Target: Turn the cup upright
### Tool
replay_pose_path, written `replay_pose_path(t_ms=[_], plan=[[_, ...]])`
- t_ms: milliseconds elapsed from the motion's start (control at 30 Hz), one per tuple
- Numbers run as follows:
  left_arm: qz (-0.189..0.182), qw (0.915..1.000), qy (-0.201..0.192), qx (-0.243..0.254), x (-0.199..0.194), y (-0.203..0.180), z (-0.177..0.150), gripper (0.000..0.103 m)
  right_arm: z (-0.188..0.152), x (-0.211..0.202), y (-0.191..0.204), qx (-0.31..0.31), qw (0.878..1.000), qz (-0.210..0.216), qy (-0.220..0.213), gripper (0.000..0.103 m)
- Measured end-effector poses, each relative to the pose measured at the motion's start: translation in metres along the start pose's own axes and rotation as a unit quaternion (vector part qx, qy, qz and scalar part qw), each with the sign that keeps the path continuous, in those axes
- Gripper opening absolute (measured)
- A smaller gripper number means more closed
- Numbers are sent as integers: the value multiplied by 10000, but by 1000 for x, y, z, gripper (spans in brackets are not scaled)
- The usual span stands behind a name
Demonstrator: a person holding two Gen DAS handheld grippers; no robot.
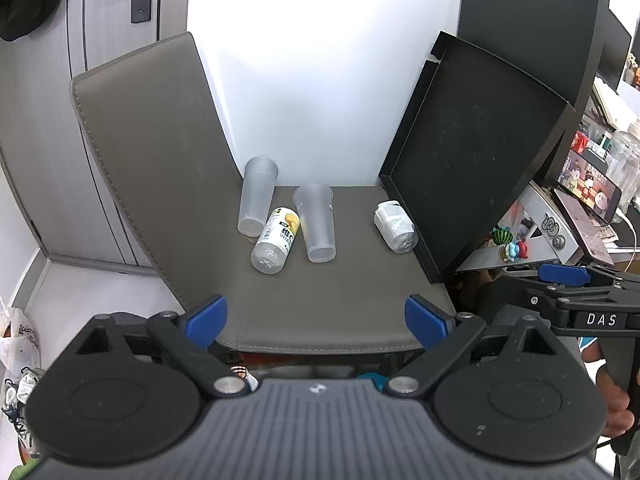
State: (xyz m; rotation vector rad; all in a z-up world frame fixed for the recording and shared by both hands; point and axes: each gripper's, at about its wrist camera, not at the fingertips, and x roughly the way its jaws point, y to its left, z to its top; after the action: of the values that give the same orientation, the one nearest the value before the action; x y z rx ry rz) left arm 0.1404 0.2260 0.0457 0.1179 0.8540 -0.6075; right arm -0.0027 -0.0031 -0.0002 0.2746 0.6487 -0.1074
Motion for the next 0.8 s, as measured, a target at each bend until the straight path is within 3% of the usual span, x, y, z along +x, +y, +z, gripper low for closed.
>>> replay_pose_path(t_ms=[800], plan=[[-30, 9999, -59, -95, 2, 0, 3, 95, -2, -2, 3, -55, 10000, -21, -30, 103]])
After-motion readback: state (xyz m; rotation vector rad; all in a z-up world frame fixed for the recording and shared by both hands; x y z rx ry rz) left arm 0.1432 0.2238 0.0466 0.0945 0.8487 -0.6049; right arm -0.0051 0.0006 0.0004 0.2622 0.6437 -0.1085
